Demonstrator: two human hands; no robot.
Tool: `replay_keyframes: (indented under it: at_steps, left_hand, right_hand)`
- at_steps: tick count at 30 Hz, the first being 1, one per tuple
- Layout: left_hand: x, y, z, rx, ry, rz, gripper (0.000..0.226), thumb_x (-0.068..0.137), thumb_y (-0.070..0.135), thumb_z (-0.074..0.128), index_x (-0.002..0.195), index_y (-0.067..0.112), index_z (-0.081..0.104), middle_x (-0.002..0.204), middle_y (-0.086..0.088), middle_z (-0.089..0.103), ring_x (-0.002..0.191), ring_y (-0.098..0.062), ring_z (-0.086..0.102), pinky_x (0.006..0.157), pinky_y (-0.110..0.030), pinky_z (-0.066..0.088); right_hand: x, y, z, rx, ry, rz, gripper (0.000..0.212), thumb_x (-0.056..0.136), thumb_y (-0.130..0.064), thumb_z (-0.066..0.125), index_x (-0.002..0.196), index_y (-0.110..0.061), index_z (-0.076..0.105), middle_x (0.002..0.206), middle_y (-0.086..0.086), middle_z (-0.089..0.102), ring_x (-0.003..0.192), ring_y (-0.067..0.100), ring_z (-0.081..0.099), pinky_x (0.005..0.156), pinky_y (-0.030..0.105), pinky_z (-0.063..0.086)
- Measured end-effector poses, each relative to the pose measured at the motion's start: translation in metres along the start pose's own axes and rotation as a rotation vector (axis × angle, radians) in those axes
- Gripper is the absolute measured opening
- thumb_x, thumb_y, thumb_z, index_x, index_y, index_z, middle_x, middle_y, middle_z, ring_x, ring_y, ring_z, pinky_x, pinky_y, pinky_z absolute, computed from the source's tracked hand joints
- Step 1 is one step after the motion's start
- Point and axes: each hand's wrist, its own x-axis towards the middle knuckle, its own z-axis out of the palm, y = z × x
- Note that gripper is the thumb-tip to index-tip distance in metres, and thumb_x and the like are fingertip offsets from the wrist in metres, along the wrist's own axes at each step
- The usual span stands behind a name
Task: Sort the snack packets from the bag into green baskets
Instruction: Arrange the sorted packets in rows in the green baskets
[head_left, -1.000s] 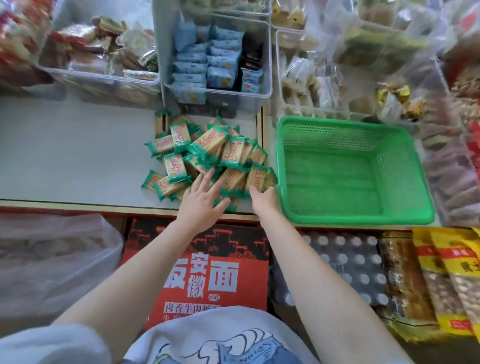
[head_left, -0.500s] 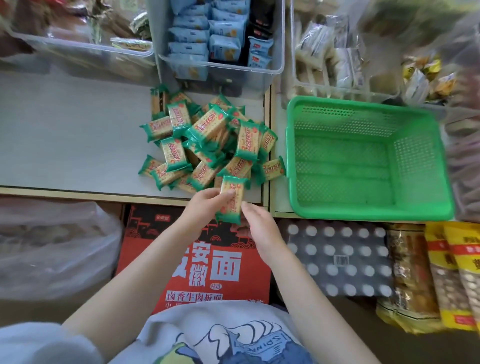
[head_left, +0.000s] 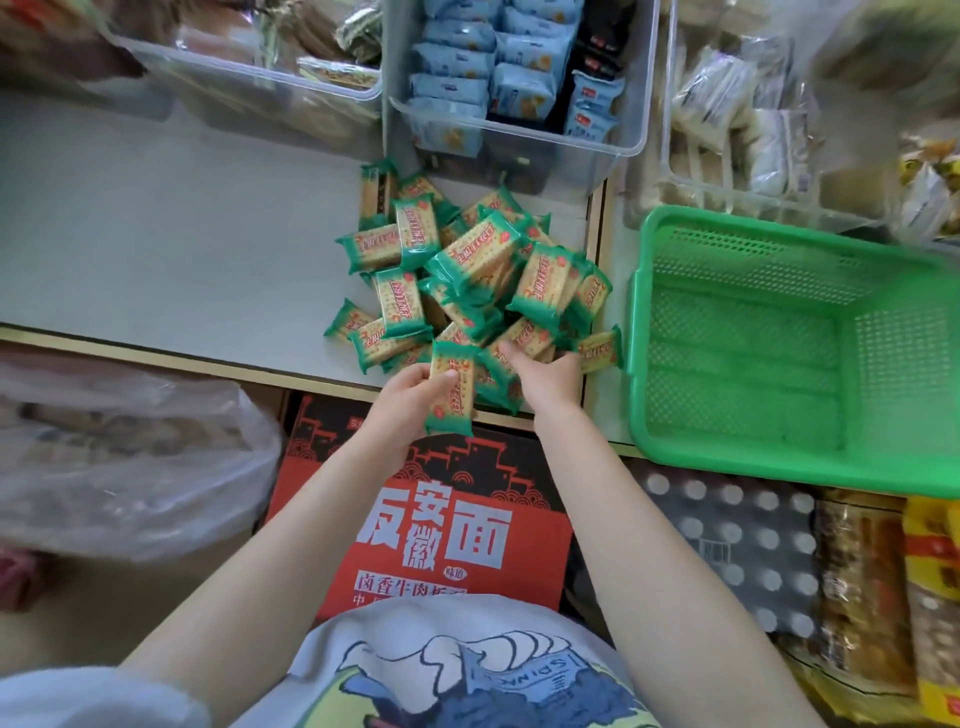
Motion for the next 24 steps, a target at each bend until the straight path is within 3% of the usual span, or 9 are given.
replay_keyframes:
  at_steps: [5, 9, 12, 15, 18, 21, 24]
  left_hand:
    - [-0.003, -0.002, -0.002, -0.009, 0.026, -0.04, 0.027, 0.094, 0.041, 0.063, 0.116, 0.025, 0.063, 0.113, -0.001, 0.073, 0.104, -0.022, 0.071, 0.098, -0.049, 0.053]
    - [-0.009, -0.003, 0.01, -0.039, 0.057, -0.068, 0.058, 0.072, 0.065, 0.066, 0.121, 0.033, 0.063, 0.118, 0.002, 0.072, 0.113, -0.023, 0.067, 0.103, -0.051, 0.049]
    - [-0.017, 0.0, 0.032, -0.064, -0.048, -0.088, 0.066, 0.076, 0.069, 0.06, 0.13, 0.032, 0.06, 0.118, 0.001, 0.073, 0.109, -0.021, 0.07, 0.105, -0.048, 0.047]
    - [-0.027, 0.006, 0.063, -0.017, -0.194, -0.041, 0.058, 0.088, 0.065, 0.056, 0.132, 0.028, 0.057, 0.122, 0.001, 0.071, 0.112, -0.018, 0.068, 0.104, -0.046, 0.048]
    - [-0.034, 0.013, 0.098, 0.056, -0.274, 0.035, 0.072, 0.075, 0.067, 0.072, 0.131, 0.023, 0.056, 0.124, 0.001, 0.069, 0.115, -0.017, 0.066, 0.097, -0.039, 0.052]
    - [-0.037, 0.019, 0.131, 0.03, -0.311, 0.076, 0.038, 0.096, 0.049, 0.059, 0.122, 0.022, 0.064, 0.116, 0.002, 0.073, 0.103, -0.009, 0.07, 0.085, -0.023, 0.055]
    - [-0.038, 0.028, 0.149, -0.036, -0.331, 0.01, 0.039, 0.101, 0.052, 0.046, 0.125, 0.027, 0.066, 0.117, 0.003, 0.073, 0.108, -0.012, 0.069, 0.101, -0.033, 0.051]
  right_hand:
    - [-0.017, 0.021, -0.029, -0.062, -0.154, 0.019, 0.049, 0.086, -0.041, 0.076, 0.12, -0.017, 0.051, 0.119, 0.001, 0.059, 0.105, 0.019, 0.056, 0.086, 0.035, 0.042]
    - [-0.042, 0.036, -0.061, -0.008, -0.248, -0.048, 0.04, 0.089, -0.037, 0.074, 0.121, -0.017, 0.062, 0.113, -0.004, 0.071, 0.102, 0.015, 0.066, 0.077, 0.027, 0.05]
    - [-0.057, 0.046, -0.082, 0.033, -0.309, -0.177, 0.044, 0.084, -0.039, 0.077, 0.122, -0.02, 0.065, 0.113, -0.005, 0.074, 0.109, 0.015, 0.068, 0.093, 0.037, 0.054]
    - [-0.065, 0.045, -0.097, -0.089, -0.304, -0.318, 0.073, 0.079, -0.05, 0.075, 0.142, -0.024, 0.048, 0.129, -0.006, 0.066, 0.121, 0.01, 0.061, 0.106, 0.043, 0.049]
    - [-0.068, 0.042, -0.105, -0.33, -0.242, -0.485, 0.076, 0.098, -0.047, 0.056, 0.159, -0.022, 0.019, 0.155, -0.002, 0.033, 0.145, 0.012, 0.029, 0.121, 0.037, 0.026]
    - [-0.067, 0.036, -0.107, -0.309, -0.252, -0.487, 0.082, 0.1, -0.055, 0.042, 0.161, -0.022, -0.001, 0.166, -0.004, 0.008, 0.153, 0.011, 0.006, 0.125, 0.035, 0.009]
    - [-0.058, 0.029, -0.113, -0.184, -0.269, -0.405, 0.094, 0.088, -0.071, 0.05, 0.16, -0.03, 0.005, 0.165, -0.005, 0.024, 0.151, 0.011, 0.022, 0.123, 0.047, 0.024]
